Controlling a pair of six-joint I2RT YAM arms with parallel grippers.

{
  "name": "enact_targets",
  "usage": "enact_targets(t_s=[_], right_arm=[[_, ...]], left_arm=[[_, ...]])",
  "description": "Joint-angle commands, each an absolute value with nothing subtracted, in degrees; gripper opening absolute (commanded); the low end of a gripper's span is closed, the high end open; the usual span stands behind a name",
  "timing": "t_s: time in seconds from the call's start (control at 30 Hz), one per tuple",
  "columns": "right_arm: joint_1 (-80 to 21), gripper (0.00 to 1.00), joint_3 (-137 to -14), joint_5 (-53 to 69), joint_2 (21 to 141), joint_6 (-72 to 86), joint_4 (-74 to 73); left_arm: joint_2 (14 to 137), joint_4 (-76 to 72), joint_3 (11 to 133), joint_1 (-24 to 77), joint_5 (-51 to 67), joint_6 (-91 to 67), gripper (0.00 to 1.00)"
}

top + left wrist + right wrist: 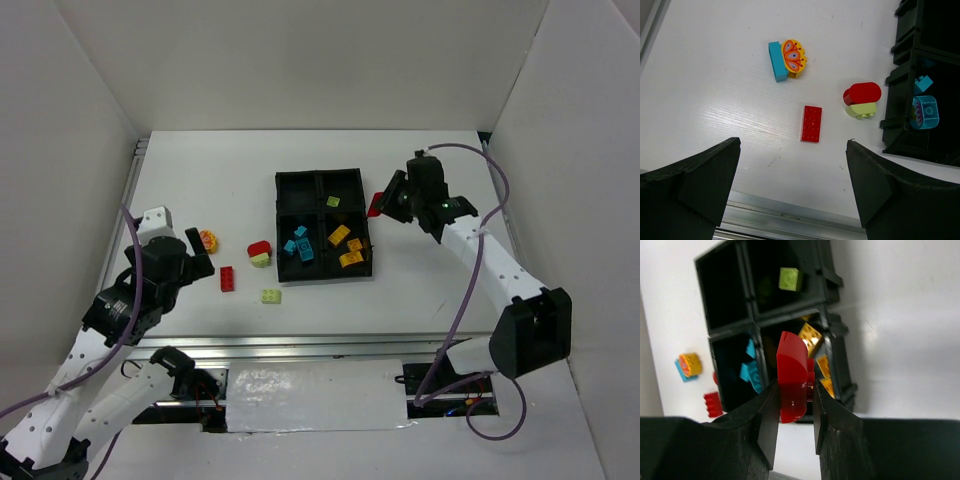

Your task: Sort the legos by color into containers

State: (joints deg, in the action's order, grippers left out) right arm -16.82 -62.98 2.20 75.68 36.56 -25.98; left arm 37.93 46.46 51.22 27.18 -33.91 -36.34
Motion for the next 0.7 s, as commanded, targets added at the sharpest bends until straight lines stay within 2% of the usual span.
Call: enact_targets(t_s=[0.0, 0.37, 0.5, 0.67], right_arm=[[-18.0, 0.0, -68.5, 1.5, 78.6, 38.5, -18.7], [-22.8, 0.0, -89.0, -6.9, 103.3, 42.6, -22.4], [-24.1, 0.0, -93.5, -12.4, 105.4, 41.3, -27.3], [-24.4, 0.0, -92.4, -11.9, 104.9, 40.3, -27.0]], left_arm=[[38.7, 44.7, 51.5, 27.1, -35.4, -36.3, 0.99], [40.1, 42.7, 50.6, 27.1, -31.8, -34.0, 0.99], [39.8, 43.2, 50.8, 27.2, -32.4, -34.4, 0.99], [40.3, 42.6, 50.5, 27.2, -31.6, -33.9, 0.99]])
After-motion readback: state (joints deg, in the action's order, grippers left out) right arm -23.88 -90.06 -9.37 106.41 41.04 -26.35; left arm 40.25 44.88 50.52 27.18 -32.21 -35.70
